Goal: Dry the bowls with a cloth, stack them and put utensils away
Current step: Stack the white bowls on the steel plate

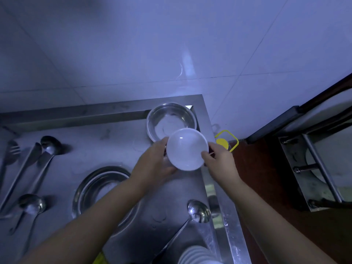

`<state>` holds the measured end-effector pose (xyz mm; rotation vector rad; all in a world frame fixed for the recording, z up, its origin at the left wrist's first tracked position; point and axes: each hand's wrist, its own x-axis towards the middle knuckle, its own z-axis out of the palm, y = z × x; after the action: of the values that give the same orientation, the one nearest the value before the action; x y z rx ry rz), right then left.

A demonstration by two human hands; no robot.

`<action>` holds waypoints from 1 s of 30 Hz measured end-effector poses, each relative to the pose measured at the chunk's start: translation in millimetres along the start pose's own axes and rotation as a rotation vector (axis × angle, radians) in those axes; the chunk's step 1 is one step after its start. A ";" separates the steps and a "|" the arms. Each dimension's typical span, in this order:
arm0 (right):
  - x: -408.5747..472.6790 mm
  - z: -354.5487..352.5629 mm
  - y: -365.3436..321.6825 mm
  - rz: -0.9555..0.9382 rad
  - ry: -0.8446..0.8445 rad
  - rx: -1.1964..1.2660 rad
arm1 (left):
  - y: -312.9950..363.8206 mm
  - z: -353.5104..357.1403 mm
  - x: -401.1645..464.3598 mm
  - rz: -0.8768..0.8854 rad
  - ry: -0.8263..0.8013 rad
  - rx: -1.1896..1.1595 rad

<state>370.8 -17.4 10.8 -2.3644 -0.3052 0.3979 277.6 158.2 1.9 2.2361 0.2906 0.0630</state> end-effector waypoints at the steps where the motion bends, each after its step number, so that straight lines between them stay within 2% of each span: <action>1: 12.6 0.5 -8.6 -0.024 0.000 -0.012 | -0.1 -8.5 9.9 0.007 0.017 0.016; 7: 87.9 24.1 -40.3 -0.040 -0.081 -0.117 | -22.6 -32.0 65.1 -0.062 0.101 0.049; 16: 135.3 53.9 -34.0 0.033 -0.180 -0.316 | -59.1 -11.6 100.1 -0.203 0.020 0.114; 21: 135.7 57.1 -28.9 0.048 -0.182 -0.308 | -65.3 -6.0 102.7 -0.203 0.037 0.179; 24: 124.3 50.7 -28.8 0.030 -0.122 -0.236 | -60.4 -10.8 96.1 -0.203 0.034 0.193; 27: 96.7 35.0 -32.9 -0.052 -0.053 -0.233 | -48.0 -20.9 76.7 -0.197 0.059 0.225; 30: 53.5 16.7 -34.3 -0.129 -0.032 -0.339 | -34.6 -32.3 42.0 -0.096 0.043 0.260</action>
<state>410.6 35.0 11.9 -2.6505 -0.5765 0.3447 307.2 213.5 -6.8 2.4768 0.4504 0.0227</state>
